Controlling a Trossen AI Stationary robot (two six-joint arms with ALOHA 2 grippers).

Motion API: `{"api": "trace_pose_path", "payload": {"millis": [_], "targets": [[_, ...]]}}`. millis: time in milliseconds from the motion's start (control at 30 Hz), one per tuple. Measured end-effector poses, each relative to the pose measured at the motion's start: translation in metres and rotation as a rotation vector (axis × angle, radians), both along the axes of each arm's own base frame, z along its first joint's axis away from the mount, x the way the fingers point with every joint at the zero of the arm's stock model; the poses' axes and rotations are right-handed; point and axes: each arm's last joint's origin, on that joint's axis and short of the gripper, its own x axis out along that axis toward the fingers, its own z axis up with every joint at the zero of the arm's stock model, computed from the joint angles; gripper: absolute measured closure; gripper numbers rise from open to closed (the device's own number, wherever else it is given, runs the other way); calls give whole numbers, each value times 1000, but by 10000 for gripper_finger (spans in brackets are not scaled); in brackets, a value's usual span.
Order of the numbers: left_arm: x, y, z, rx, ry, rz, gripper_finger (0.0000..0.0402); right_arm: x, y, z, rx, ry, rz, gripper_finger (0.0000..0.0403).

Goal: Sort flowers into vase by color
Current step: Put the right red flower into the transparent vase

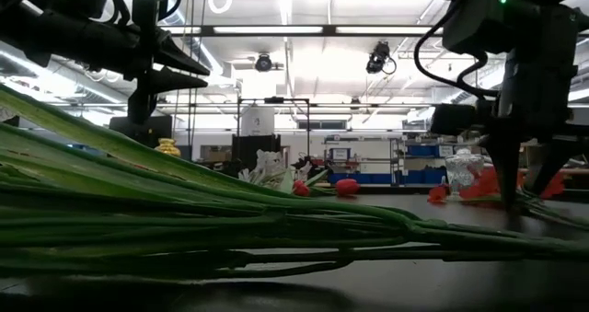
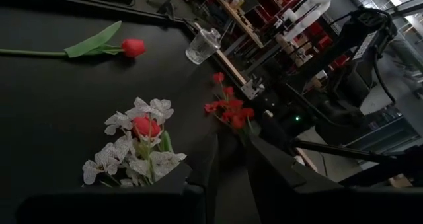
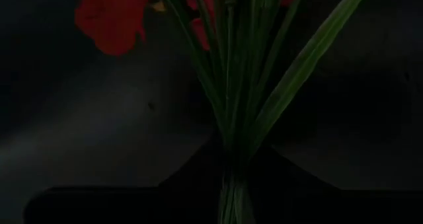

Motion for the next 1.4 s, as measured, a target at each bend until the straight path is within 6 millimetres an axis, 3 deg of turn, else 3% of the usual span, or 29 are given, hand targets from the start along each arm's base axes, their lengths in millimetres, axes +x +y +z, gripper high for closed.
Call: {"api": "trace_pose_path", "payload": {"millis": [167, 467, 933, 1167, 1400], "targets": [[0, 0, -1, 30, 16, -5, 317, -1, 3, 0, -61, -17, 117, 330], [0, 0, -1, 33, 17, -5, 317, 6, 5, 2, -54, -102, 119, 330], [3, 1, -9, 76, 91, 23, 317, 42, -1, 20, -244, -507, 151, 330], [9, 2, -17, 29, 122, 32, 317, 58, -1, 36, -352, -716, 227, 330], [14, 2, -15, 27, 66, 32, 317, 68, -8, 49, -513, -818, 347, 330]]}}
